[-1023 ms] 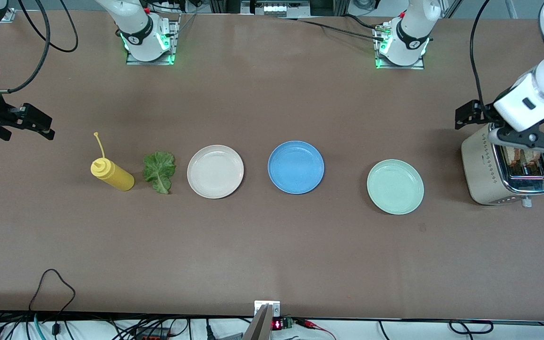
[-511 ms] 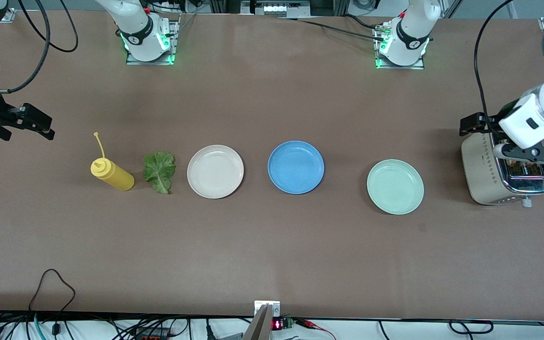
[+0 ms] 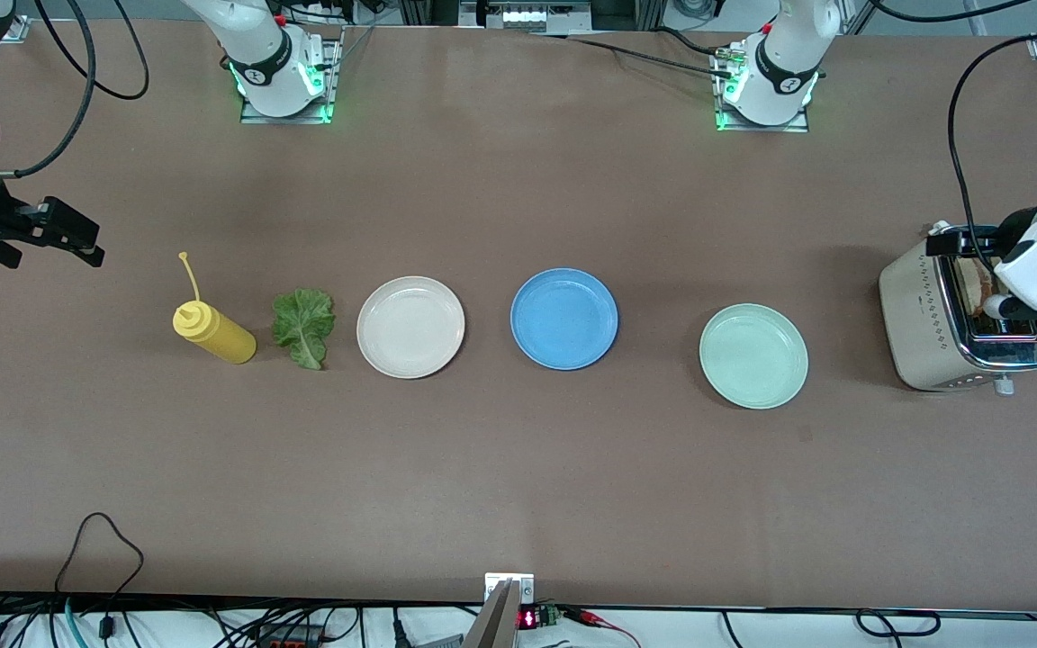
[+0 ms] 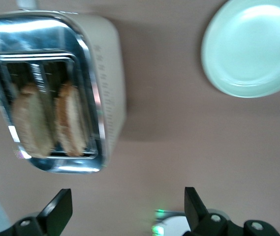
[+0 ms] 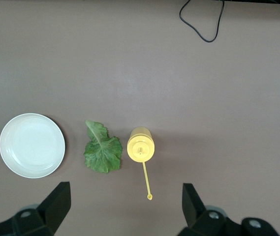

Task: Make sandwich in blue plate with both arms
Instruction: 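Lower the left gripper into the toaster and grasp a toast slice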

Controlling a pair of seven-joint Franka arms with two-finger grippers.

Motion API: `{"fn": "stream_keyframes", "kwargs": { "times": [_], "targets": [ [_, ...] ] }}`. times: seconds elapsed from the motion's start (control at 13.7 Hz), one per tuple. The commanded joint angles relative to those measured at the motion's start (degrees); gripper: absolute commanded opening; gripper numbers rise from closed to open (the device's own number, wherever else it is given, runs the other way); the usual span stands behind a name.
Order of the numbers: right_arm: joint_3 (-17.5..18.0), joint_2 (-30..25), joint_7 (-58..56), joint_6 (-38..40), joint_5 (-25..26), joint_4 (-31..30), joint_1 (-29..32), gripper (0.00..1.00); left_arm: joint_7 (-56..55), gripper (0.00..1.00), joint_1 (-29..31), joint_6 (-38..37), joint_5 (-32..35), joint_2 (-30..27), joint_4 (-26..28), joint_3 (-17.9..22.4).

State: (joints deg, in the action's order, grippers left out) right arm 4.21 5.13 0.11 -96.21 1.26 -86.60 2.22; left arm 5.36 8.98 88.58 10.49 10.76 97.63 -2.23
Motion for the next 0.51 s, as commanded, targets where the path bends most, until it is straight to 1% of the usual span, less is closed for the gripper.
{"fn": "stream_keyframes", "kwargs": {
  "times": [0.0, 0.15, 0.29, 0.37, 0.44],
  "targets": [
    [0.45, 0.05, 0.51, -0.12, 0.32, 0.55, 0.5, 1.0, 1.06, 1.0, 0.33, 7.71, 3.74, -3.19, 7.28, -0.76],
    [0.45, 0.05, 0.51, -0.12, 0.41, 0.55, 0.5, 1.0, 1.06, 0.98, 1.21, 16.14, 7.16, -5.82, 13.86, -0.76],
    [0.45, 0.05, 0.51, -0.12, 0.41, 0.55, 0.5, 1.0, 1.06, 0.97, 1.21, 23.09, 10.41, -8.11, 19.23, -0.76],
    [0.36, 0.05, 0.42, -0.12, 0.5, 0.55, 0.5, 1.0, 0.97, 0.96, 1.48, 26.0, 11.91, -8.55, 21.35, -0.76],
    [0.36, -0.03, 0.51, -0.12, 0.5, 0.55, 0.5, 1.0, 0.97, 0.93, 3.13, 27.59, 12.19, -8.73, 22.41, -0.84]
  ]
}}
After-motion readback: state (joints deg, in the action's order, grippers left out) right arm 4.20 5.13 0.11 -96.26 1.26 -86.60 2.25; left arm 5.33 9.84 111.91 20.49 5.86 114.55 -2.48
